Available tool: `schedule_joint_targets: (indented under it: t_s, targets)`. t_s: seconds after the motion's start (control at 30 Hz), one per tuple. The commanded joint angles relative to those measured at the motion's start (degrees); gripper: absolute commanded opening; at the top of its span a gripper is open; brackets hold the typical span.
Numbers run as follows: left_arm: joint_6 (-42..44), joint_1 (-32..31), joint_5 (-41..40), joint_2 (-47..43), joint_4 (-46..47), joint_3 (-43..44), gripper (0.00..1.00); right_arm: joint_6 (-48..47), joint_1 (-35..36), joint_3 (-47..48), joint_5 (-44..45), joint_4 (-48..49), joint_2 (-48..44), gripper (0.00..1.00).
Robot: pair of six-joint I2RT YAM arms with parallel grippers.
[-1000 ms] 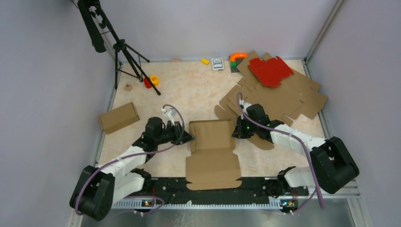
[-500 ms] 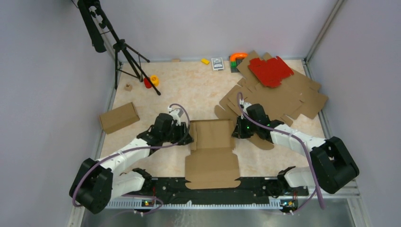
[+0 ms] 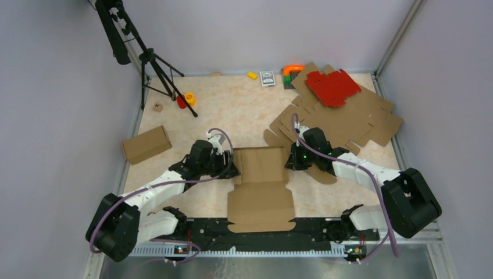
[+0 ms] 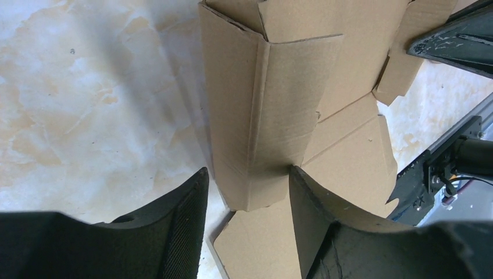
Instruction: Fold the paper box
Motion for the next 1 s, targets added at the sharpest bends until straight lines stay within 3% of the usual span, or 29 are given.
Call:
schedule_joint_targets:
  t_s: [0.0, 0.37, 0.7, 0.97]
  targets:
    - [-1.31, 0.58, 2.03, -1.28, 4.48, -0.9, 0.54, 0.12, -0.56, 2.05, -1.12, 2.02, 0.08, 0.0]
    - [-2.46, 5.9, 8.32, -3.09, 4.48, -2.8, 0.6, -0.07, -0.55, 2.33, -1.28, 2.05, 0.59, 0.0]
    - [-2.28, 7.76, 11.03, -0.7, 7.43, -4.12, 0.54, -0.38, -0.55, 3.88, -1.04, 0.41, 2.3, 0.03]
    - [-1.61, 7.75, 12.58, -2.95, 12.22, -5.19, 0.56, -2.97, 1.06, 1.35, 9.06, 5.52, -5.39, 0.0]
